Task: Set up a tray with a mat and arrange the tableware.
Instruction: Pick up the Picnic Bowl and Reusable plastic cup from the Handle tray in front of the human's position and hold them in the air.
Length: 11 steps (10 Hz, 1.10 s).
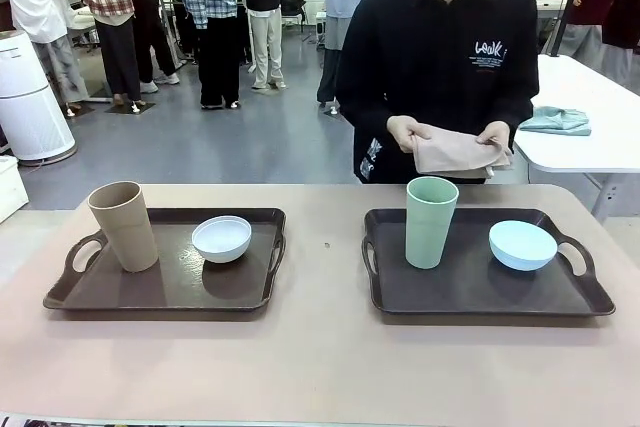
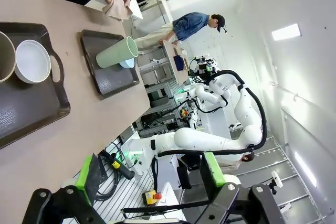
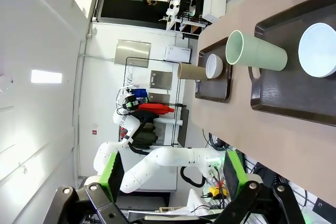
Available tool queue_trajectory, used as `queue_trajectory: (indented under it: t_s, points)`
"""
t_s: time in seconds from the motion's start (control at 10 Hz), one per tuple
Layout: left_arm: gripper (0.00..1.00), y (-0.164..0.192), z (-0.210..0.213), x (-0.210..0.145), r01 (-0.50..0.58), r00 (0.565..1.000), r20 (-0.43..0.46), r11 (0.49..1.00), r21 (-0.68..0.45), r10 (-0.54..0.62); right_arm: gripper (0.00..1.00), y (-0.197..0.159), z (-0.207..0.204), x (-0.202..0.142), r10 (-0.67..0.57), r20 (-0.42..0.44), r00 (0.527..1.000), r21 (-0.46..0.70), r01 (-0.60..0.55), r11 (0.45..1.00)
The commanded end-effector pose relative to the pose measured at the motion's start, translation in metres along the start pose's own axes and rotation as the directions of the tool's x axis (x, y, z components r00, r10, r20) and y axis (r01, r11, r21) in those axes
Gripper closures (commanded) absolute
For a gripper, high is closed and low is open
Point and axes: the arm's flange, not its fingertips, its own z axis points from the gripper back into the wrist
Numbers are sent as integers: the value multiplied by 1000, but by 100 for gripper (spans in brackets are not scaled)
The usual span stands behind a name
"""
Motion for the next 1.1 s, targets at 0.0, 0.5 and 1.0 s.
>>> queue_trajectory:
  t_s: [0.0, 0.5, 1.0]
  points:
    - [0, 0, -1, 0, 22, 1000, 13, 1000, -14, -22, 0, 0, -1, 0, 1, -3, 1000, 3, -1, 1000]
    - [0, 0, -1, 0, 22, 1000, 13, 1000, -14, -22, 0, 0, -1, 0, 1, -3, 1000, 3, -1, 1000]
    - [0, 0, -1, 0, 22, 1000, 13, 1000, -14, -22, 0, 0, -1, 0, 1, -3, 1000, 3, -1, 1000]
